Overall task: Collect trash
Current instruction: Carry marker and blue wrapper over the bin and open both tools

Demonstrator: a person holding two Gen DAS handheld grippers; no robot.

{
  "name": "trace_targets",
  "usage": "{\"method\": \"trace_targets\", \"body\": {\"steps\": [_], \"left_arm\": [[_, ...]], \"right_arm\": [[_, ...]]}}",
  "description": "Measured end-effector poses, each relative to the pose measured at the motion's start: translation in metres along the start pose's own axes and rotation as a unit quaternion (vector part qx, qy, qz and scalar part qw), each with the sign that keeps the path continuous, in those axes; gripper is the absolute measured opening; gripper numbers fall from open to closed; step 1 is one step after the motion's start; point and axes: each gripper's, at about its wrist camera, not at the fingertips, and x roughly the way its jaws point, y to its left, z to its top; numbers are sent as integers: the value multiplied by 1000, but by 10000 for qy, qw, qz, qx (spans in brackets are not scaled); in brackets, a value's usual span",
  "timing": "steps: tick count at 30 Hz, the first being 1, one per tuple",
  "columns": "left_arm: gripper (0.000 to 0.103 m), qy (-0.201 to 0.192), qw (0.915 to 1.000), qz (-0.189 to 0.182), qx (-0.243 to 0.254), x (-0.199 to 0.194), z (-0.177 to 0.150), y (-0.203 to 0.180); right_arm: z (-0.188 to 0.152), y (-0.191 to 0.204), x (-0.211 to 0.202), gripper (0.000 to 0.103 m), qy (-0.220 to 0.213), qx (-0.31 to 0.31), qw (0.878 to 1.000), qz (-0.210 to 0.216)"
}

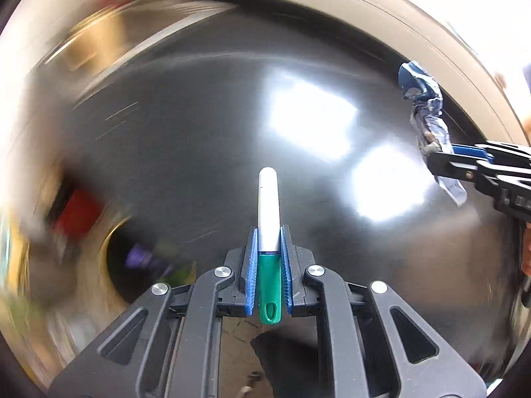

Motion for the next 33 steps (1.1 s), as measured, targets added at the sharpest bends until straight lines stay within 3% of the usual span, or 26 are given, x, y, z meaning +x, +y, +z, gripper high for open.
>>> {"method": "trace_targets", "body": {"steps": [2, 5, 9, 11, 14, 17, 19, 20, 21, 22, 23, 24, 26, 29, 33], "left_arm": [[12, -74, 9956, 186, -918, -13, -31, 72], [12, -53, 9845, 333, -1718, -13, -68, 136], [12, 136, 9660, 196, -2575, 33, -106, 195], [12, 390, 9586, 323, -2801, 74, -121, 222], [12, 602, 9424, 65, -3289, 136, -134, 247], [12, 661, 9415, -52, -3304, 169, -140, 250], [13, 666, 9433, -86, -3252, 183, -142, 250], [14, 626, 9429, -76, -3271, 187, -144, 251], [26, 599, 9412, 2, -3325, 188, -144, 254], [57, 520, 9375, 58, -3441, 183, -148, 256], [75, 363, 9330, 133, -3577, 172, -151, 259], [89, 243, 9300, 271, -3658, 162, -152, 263], [89, 107, 9285, 462, -3683, 142, -149, 265], [96, 183, 9280, 918, -3606, 94, -144, 255], [96, -2, 9387, 1471, -3117, 33, -116, 211]], "right_arm": [[27, 65, 22, 24, 170, -597, 9975, 340], [53, 160, 72, 24, 562, -1443, 9863, 571], [55, 249, 173, 24, 1230, -2084, 9687, 552], [54, 271, 227, 24, 1519, -2247, 9616, 412], [42, 284, 295, 24, 1930, -2166, 9568, 213], [28, 286, 350, 24, 2194, -2020, 9545, 34], [26, 284, 366, 25, 2257, -1979, 9539, 8], [27, 281, 368, 30, 2241, -1869, 9564, 54], [34, 279, 370, 51, 2215, -1764, 9590, 91], [36, 277, 366, 63, 2162, -1676, 9617, 179], [40, 280, 357, 78, 2065, -1656, 9639, 274], [43, 281, 349, 79, 1993, -1666, 9650, 370], [54, 283, 322, 81, 1812, -1656, 9676, 583], [73, 293, 266, 94, 1381, -1665, 9708, 1036], [86, 261, 171, 96, 390, -1579, 9785, 1270]]}}
